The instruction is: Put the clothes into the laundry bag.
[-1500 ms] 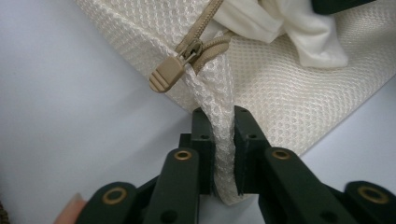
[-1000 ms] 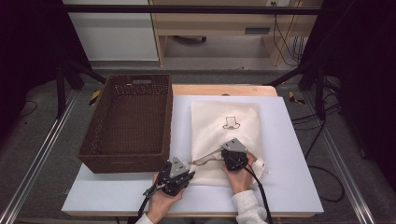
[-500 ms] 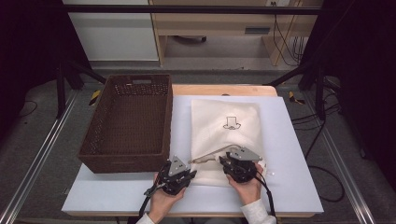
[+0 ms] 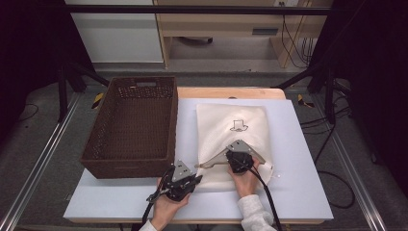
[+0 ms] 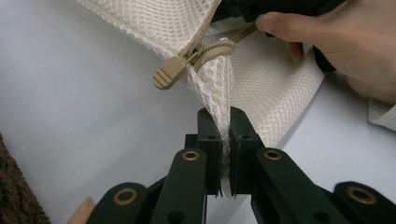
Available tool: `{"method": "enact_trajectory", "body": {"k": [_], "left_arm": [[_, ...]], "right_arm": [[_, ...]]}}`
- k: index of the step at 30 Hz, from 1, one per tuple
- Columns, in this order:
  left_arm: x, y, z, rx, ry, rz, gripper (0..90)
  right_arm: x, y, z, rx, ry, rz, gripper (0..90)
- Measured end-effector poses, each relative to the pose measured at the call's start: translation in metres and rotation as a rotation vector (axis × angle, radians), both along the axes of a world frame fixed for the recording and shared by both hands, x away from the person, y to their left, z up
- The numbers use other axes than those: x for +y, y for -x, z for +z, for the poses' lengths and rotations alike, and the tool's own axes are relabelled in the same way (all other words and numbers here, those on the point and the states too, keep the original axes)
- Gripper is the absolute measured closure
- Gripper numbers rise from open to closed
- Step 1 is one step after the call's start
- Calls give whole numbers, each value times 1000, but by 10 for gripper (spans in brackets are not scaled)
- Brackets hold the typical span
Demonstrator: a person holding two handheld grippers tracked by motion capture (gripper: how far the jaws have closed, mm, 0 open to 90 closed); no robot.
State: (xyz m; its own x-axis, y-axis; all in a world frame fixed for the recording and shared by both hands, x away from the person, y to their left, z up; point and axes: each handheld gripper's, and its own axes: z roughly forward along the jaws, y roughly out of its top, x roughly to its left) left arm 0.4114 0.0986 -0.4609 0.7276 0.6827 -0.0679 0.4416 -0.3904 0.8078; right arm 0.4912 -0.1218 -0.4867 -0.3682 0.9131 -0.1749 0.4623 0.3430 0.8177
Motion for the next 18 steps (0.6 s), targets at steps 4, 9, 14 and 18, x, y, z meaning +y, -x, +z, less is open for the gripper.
{"method": "enact_trajectory", "body": {"k": [4,9,14,18], "left_arm": [[0,0,-1,3,-6,2,848],[-2,-3,-3,2,1,-4,811],[-3,-6,-2,-15,8,18,675],[-5,-12,0,-15,23,44,553]], "right_arm": [[0,2,0,-1,5,-6,892],[-22,44,29,2,-113,111,813],[-68,82,54,-72,-145,42,713],[-99,94,45,-16,-109,-56,549]]}}
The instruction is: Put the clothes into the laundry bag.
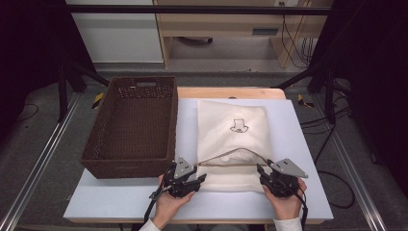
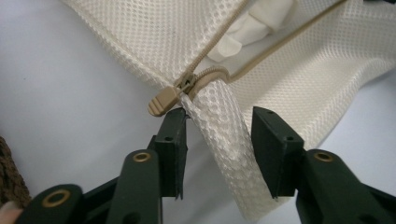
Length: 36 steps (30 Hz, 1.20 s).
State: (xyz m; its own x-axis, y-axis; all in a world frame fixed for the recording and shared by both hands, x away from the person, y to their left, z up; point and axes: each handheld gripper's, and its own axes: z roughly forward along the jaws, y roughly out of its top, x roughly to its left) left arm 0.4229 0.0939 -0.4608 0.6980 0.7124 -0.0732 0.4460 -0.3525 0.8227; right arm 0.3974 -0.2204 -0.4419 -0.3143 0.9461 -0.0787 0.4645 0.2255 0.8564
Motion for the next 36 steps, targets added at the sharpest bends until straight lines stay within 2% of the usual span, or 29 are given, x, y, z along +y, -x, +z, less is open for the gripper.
{"method": "enact_trajectory", "body": {"k": [2,4,5,6,8,11,16,18,21,22,23,24,25,27,29,31,32,33,36], "left_arm": [[-1,-3,1,13,3,6,555],[-1,-6,-1,23,-13,16,602],[-1,-8,-2,31,-16,19,700],[0,-9,-4,39,-21,20,700],[2,-11,-7,60,-19,20,808],[8,-10,-9,72,-31,31,843],[13,-4,-7,70,-31,22,843],[11,-2,-11,63,-49,18,840],[8,-1,-14,36,-67,7,803],[8,0,-13,27,-59,8,772],[8,1,-11,12,-48,0,694],[8,2,-8,-2,-40,-3,694],[9,5,-2,-31,-26,-7,651],[10,8,6,-59,-15,-13,544],[11,12,16,-95,-4,-18,487],[13,15,24,-114,9,-21,416],[15,15,28,-123,14,-23,416],[18,17,34,-134,31,-27,384],[21,18,40,-139,45,-28,358]], "right_arm": [[-8,0,-12,22,36,-39,527],[-18,-6,-26,75,33,-47,569],[-22,-9,-32,101,21,-40,631],[-22,-9,-32,101,21,-40,631],[-25,-10,-36,120,12,-31,716],[-28,-7,-35,132,29,-13,819],[-39,0,-29,129,13,17,812],[-43,0,-34,150,18,38,792],[-42,-1,-39,148,31,44,730],[-42,-1,-38,141,34,47,697],[-41,0,-35,124,29,43,627],[-41,0,-35,124,29,43,627],[-41,0,-32,108,22,50,577],[-40,2,-24,67,3,64,503],[-39,4,-17,34,-25,83,465],[-37,6,-3,-24,-51,97,408],[-37,6,-3,-24,-51,97,408],[-37,5,6,-51,-69,91,375],[-38,2,13,-72,-80,71,362]]}}
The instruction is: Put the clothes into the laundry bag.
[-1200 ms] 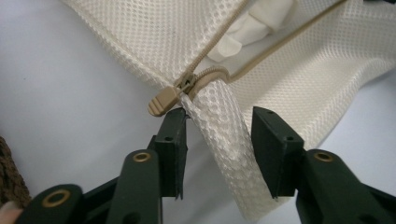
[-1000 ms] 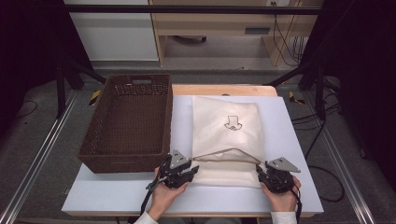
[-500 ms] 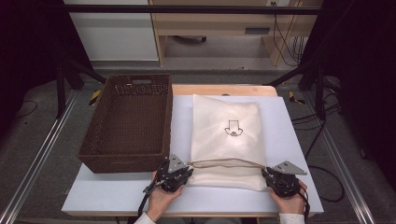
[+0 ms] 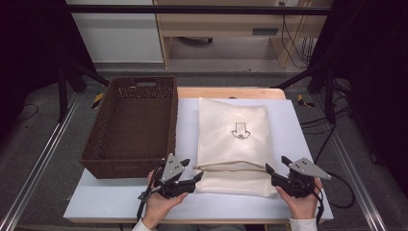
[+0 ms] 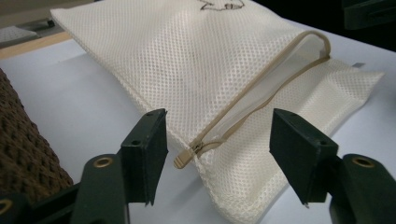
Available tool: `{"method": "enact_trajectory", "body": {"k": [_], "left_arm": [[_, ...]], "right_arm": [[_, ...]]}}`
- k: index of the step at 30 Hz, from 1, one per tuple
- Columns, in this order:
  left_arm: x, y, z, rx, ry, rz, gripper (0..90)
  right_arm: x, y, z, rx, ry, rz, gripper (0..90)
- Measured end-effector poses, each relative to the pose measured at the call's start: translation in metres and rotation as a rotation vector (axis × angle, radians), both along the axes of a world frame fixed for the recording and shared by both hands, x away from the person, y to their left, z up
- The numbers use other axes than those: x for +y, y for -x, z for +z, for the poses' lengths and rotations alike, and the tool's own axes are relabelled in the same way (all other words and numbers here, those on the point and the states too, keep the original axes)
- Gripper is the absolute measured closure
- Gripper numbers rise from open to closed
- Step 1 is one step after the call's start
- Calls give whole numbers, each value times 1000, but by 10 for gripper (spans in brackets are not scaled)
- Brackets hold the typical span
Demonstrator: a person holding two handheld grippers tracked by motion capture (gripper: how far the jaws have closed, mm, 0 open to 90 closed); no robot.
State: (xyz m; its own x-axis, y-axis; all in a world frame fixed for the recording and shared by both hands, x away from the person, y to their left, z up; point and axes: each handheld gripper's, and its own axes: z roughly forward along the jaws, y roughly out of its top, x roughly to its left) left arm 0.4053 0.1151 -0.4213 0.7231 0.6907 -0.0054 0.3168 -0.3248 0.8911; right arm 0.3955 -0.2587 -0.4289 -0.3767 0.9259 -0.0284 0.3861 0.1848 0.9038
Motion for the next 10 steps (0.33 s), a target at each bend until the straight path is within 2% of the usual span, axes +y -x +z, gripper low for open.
{"method": "enact_trajectory", "body": {"k": [1,5,10], "left_arm": [[3,0,4,-1,13,-7,337],[7,0,9,-6,24,-9,311],[11,-1,13,-8,30,-11,294]], "right_arm": [[-3,-4,5,-12,-13,-21,349],[-9,-10,12,-25,-45,-45,317],[-17,-11,11,-23,-50,-67,302]]}}
